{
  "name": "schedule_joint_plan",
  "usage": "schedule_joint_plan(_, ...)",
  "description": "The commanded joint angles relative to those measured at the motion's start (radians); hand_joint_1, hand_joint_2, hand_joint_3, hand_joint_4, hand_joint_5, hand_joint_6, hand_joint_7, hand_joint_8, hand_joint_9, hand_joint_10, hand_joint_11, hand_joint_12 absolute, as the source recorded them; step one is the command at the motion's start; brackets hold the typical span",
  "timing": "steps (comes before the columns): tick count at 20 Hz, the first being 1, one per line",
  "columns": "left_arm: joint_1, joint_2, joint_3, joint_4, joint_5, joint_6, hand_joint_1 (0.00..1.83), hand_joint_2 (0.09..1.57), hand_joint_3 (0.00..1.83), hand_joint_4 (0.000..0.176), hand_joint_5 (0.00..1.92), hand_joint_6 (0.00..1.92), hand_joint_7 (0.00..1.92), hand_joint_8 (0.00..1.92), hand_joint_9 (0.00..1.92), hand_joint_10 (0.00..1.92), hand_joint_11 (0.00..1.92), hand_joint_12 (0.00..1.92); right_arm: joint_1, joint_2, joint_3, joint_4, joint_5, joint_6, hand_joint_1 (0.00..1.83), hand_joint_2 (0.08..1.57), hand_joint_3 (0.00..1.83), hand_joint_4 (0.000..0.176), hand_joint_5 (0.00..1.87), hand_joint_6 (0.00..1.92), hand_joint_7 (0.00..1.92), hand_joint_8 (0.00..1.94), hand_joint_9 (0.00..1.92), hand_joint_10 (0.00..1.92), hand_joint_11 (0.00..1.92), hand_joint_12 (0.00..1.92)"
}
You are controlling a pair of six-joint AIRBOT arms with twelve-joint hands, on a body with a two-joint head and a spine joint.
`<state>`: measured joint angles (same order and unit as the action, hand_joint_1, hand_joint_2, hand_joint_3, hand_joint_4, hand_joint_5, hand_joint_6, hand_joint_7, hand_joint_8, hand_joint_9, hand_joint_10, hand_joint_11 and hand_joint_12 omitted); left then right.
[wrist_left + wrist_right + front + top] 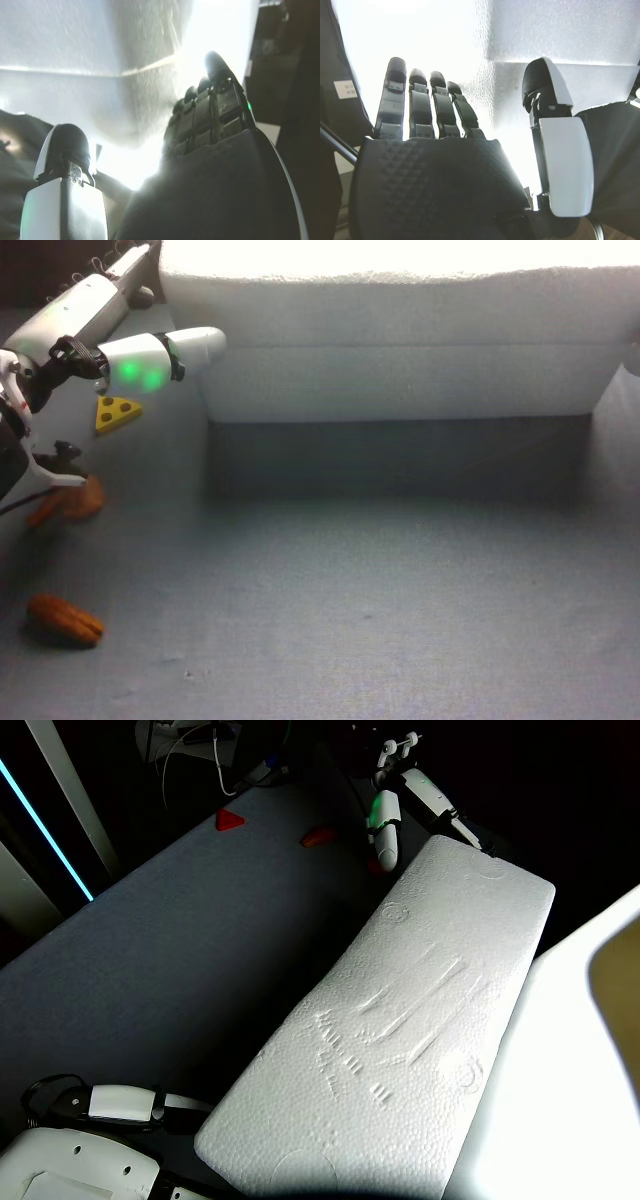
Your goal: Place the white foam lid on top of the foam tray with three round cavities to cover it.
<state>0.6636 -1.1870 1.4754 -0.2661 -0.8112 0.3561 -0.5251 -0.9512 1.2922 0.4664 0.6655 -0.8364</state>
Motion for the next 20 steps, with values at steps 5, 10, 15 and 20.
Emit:
schedule_joint_plan(5,-0.007,-0.005,0.013,0.010,-0.067,0.001,0.42,1.12,0.00,0.003,0.14,0.00,0.00,0.00,0.00,0.00,0.00,0.82,-0.009,0.025,-0.002,0.000,0.113,0.001,0.58,1.24,0.01,0.000,0.00,0.00,0.00,0.00,0.00,0.00,0.00,0.09)
schedule_joint_plan(10,-0.010,-0.008,0.011,0.013,-0.071,0.001,0.43,1.11,0.00,0.000,0.13,0.00,0.00,0.00,0.00,0.00,0.00,0.72,-0.013,0.031,-0.003,0.005,0.115,-0.001,0.61,1.22,0.00,0.000,0.00,0.00,0.00,0.00,0.00,0.00,0.00,0.10)
schedule_joint_plan(15,-0.002,-0.006,0.013,0.010,-0.067,0.000,0.43,1.11,0.00,0.000,0.12,0.00,0.00,0.00,0.00,0.00,0.00,0.71,-0.017,0.036,-0.007,0.017,0.115,-0.012,0.65,1.23,0.00,0.000,0.00,0.00,0.00,0.00,0.00,0.00,0.00,0.00)
schedule_joint_plan(20,0.006,-0.001,0.015,0.007,-0.060,0.001,0.46,1.12,0.00,0.000,0.09,0.00,0.00,0.00,0.00,0.00,0.00,0.67,-0.035,0.071,-0.030,0.048,0.118,-0.052,0.62,1.21,0.00,0.000,0.00,0.00,0.00,0.00,0.00,0.00,0.00,0.00)
